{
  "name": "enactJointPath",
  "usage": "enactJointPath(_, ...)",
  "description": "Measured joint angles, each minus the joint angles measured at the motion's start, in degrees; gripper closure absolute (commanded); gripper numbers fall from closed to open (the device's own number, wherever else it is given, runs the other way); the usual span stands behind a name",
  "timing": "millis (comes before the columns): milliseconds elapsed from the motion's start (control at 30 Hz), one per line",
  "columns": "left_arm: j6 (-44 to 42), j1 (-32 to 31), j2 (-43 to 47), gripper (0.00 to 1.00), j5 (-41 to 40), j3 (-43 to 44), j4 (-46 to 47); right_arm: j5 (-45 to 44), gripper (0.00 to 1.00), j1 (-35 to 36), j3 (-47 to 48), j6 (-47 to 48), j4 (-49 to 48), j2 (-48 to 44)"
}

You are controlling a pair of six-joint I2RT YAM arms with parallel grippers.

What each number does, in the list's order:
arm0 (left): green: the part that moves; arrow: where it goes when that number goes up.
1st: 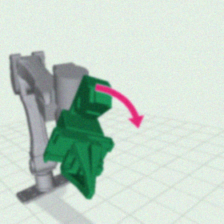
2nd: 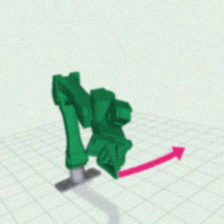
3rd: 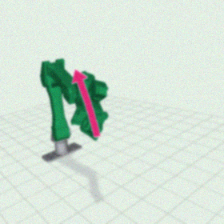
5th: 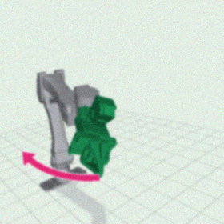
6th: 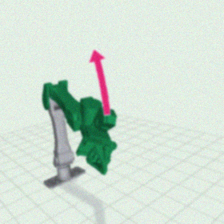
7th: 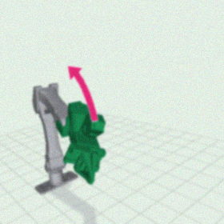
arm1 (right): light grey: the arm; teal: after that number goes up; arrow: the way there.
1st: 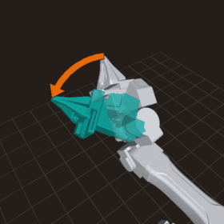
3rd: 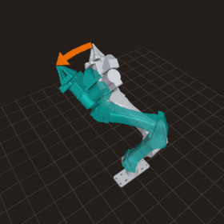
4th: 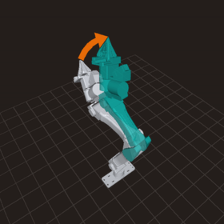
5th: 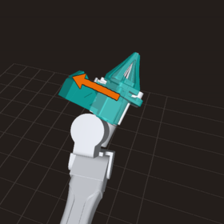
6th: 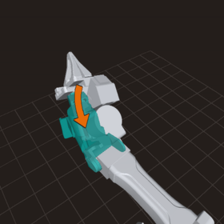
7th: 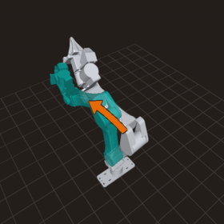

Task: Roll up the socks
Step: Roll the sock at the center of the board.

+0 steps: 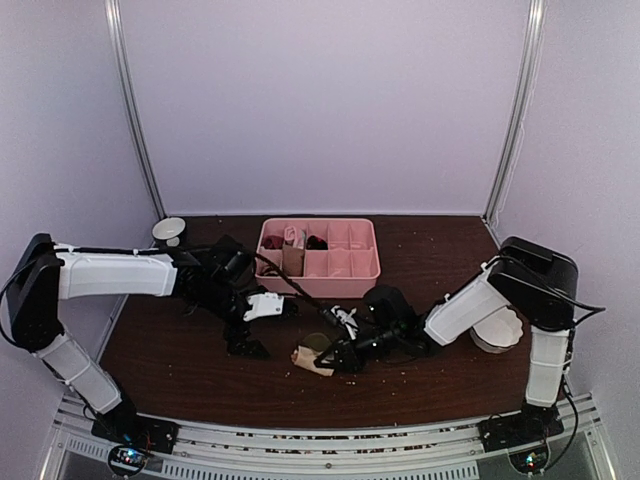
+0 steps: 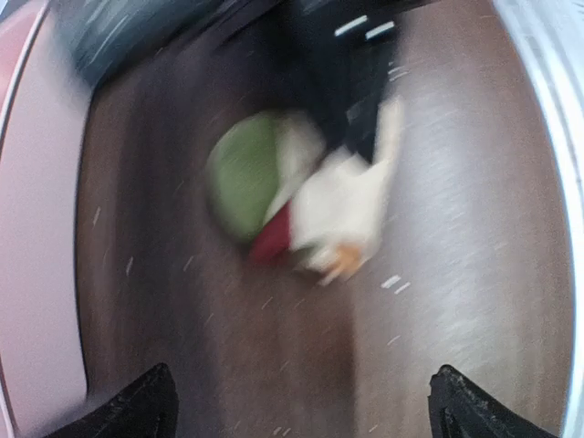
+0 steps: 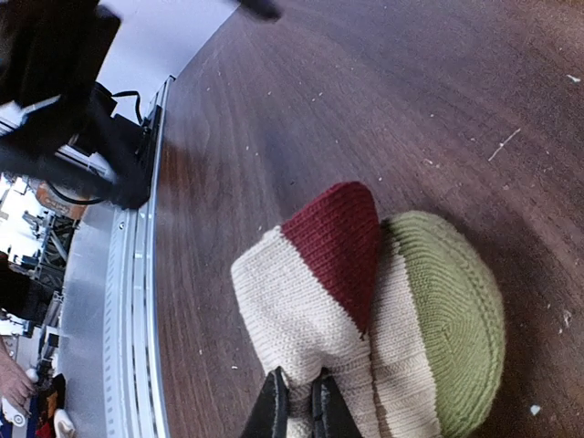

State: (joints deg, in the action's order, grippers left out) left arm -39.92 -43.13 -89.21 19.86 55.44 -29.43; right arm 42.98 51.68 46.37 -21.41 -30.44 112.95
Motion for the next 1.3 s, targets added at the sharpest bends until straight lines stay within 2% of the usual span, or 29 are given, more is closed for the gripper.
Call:
enactJointPath(67,-1.7,-4.4,0.5,0.06,0.3,0.0,0.3,2.0,1.0,-0.7,1.4,-1.5,1.1,1.0)
enactJointPath(133,-3.6,-8.2,0.3,0.15,0.3,0.0,1.0,3.9,1.0,-1.5,2.2,-3.0,1.7,1.9)
enactJointPath(267,-5.7,-11.2,-2.8,0.33,0.6,1.2,1.2,6.8,1.0,-2.6,2.6,-5.6,1.9,3.1)
enactJointPath(367,-6.3,-11.2,-6.2,0.39,0.6,3.2,2.0,8.3,1.0,-3.1,2.9,-7.2,1.6,4.2)
enactJointPath(533,-7.8,-12.2,-10.1,0.41,-1.0,4.4,4.9,10.5,1.0,-3.6,3.4,-9.3,0.9,5.3)
enactJointPath(733,-9.7,-13.3,-13.2,0.58,-3.7,5.9,5.8,11.8,1.0,-4.2,3.5,-11.3,0.0,5.6)
enactJointPath(900,-10.6,-13.3,-14.8,0.64,-5.9,6.1,7.6,12.2,0.94,-4.5,2.0,-13.8,-4.1,5.9)
enactJointPath(1033,-10.6,-13.3,-17.2,0.67,-6.8,7.1,8.5,12.0,0.77,-4.5,-0.4,-17.0,-9.2,5.9)
enactJointPath(1167,-9.7,-13.1,-18.7,0.81,-6.3,9.0,7.2,10.4,0.62,-4.7,-5.0,-20.3,-16.8,4.9)
enactJointPath(1233,-8.3,-12.7,-19.9,0.86,-4.2,11.4,4.4,8.2,0.44,-4.7,-7.3,-20.2,-17.7,3.4)
enactJointPath(1267,-7.7,-12.1,-20.8,0.87,-2.7,13.1,2.4,6.8,0.2,-4.7,-9.0,-19.8,-18.3,1.9)
enactJointPath(1300,-7.0,-11.4,-21.5,0.88,-0.9,14.6,0.7,5.4,0.02,-4.6,-10.5,-19.7,-18.0,0.3)
